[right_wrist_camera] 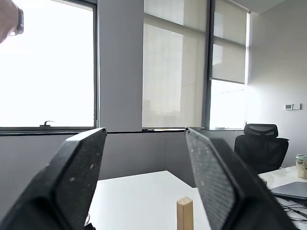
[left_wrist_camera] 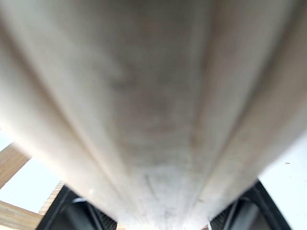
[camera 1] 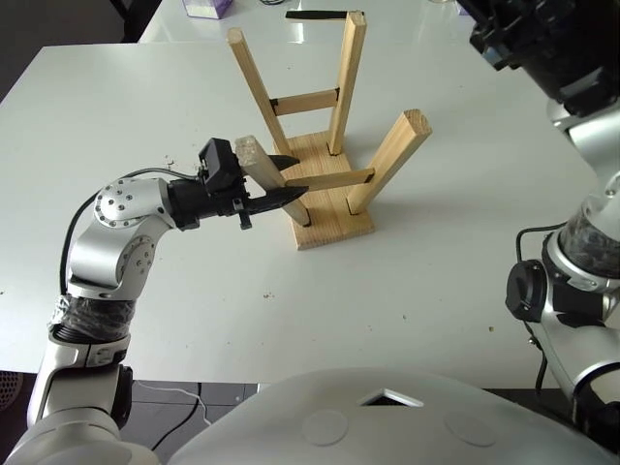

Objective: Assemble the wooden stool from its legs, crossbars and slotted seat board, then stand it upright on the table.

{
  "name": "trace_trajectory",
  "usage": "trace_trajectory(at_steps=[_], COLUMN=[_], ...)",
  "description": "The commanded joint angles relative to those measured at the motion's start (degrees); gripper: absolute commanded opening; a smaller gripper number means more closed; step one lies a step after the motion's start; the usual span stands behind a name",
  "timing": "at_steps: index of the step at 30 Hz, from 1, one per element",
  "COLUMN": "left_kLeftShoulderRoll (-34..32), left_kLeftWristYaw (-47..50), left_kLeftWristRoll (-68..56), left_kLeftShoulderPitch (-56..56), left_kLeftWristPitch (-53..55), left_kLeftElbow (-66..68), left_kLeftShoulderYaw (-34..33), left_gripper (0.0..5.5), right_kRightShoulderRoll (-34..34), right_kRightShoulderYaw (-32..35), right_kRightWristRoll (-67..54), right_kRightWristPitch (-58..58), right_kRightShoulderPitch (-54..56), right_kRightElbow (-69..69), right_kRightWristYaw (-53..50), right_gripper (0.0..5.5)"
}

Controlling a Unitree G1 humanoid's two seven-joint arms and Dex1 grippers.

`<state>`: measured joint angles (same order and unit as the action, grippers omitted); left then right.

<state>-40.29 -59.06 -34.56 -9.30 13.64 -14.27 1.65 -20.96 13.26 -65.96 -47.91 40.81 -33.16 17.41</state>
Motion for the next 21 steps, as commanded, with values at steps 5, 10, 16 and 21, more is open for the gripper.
trace_trajectory(at_steps=[5, 10, 16, 21], left_kLeftShoulderRoll=[-0.6, 1.3, 5.3, 6.4], left_kLeftWristYaw=[6.0, 14.1, 22.1, 22.5], left_kLeftWristRoll=[3.8, 4.1, 3.2, 3.4], left_kLeftShoulderPitch=[5.6, 7.0, 10.9, 11.6], left_kLeftWristPitch=[4.2, 6.8, 10.4, 12.0], left_kLeftElbow=[-3.6, -6.0, -12.7, -14.3], left_kLeftShoulderYaw=[0.5, -1.2, -0.4, 2.0], left_gripper=[2.04, 2.04, 2.04, 2.04], right_kRightShoulderRoll=[-0.8, -5.7, -9.3, -7.7], right_kRightShoulderYaw=[-12.2, -19.3, -29.0, -36.7], right_kRightWristRoll=[7.9, 18.1, 33.2, 46.8], right_kRightWristPitch=[-2.1, 0.9, 9.0, 16.8], right_kRightShoulderPitch=[-7.7, -10.8, -15.1, -18.2], right_kRightElbow=[-7.9, -9.7, -9.4, -2.4], right_kRightWristYaw=[-9.2, -3.3, 2.6, 2.3], right_gripper=[1.64, 0.91, 0.04, 0.00])
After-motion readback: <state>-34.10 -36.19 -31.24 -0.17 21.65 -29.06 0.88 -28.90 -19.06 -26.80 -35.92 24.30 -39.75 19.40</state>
